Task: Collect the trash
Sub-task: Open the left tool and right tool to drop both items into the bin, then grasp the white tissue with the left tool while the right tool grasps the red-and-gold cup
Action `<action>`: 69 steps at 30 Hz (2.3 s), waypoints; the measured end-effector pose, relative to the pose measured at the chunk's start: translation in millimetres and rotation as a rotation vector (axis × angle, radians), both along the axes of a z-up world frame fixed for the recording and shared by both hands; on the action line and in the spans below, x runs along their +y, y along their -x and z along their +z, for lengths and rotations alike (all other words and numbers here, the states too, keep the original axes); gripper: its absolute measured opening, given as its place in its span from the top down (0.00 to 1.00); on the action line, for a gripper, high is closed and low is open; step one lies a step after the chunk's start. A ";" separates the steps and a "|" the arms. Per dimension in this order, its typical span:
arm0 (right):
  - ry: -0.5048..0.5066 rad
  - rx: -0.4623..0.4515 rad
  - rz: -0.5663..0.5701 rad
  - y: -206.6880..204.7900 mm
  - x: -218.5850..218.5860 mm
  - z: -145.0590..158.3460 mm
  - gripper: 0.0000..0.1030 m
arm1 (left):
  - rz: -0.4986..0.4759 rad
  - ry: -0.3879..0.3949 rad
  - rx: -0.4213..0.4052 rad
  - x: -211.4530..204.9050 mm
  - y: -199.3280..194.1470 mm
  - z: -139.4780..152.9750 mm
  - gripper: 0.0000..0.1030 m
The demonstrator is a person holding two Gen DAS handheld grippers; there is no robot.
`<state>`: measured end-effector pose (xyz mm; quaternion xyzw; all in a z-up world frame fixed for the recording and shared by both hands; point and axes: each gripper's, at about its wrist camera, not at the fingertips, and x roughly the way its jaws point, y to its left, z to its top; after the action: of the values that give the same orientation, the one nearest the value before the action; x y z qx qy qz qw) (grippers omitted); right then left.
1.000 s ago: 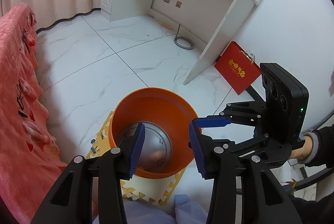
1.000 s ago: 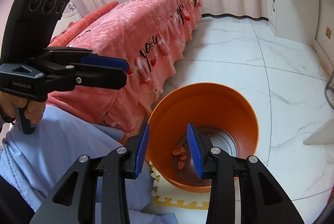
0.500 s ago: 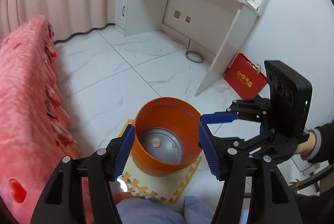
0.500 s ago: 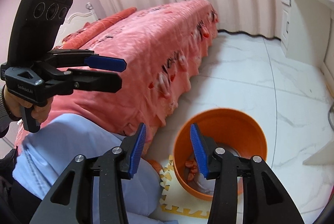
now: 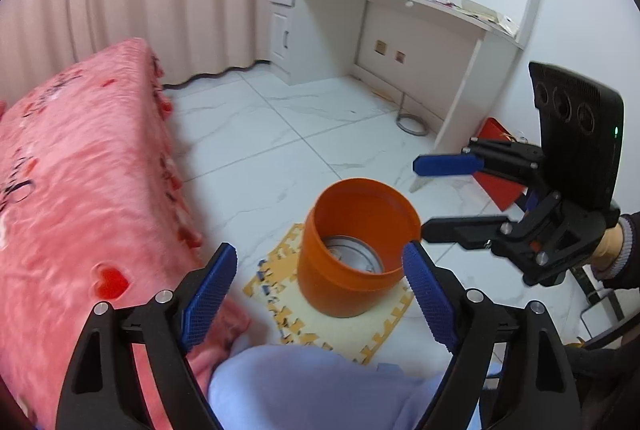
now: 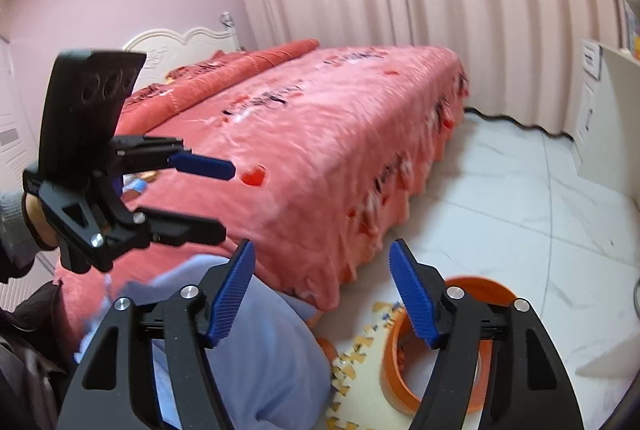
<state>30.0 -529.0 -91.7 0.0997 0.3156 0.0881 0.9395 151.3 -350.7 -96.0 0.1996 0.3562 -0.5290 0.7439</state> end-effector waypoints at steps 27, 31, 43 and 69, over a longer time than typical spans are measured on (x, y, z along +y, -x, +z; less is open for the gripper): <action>-0.019 -0.104 0.493 -58.8 227.0 68.6 0.19 | 0.606 0.068 -0.019 270.0 48.4 32.1 0.08; -0.025 -0.098 0.572 -68.0 273.5 67.2 0.19 | 0.697 0.066 -0.022 315.3 49.5 35.4 0.08; -0.021 -0.049 0.703 -104.2 374.0 47.8 0.19 | 0.810 0.018 -0.041 414.9 31.9 26.1 0.08; 0.023 0.107 0.671 -166.4 426.9 -9.7 0.19 | 0.605 -0.021 0.105 466.4 -45.5 -64.6 0.53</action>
<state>196.4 -102.1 -101.4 -0.0156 0.3808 0.3835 0.8413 196.8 115.7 -160.6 0.0646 0.4427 -0.2894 0.8462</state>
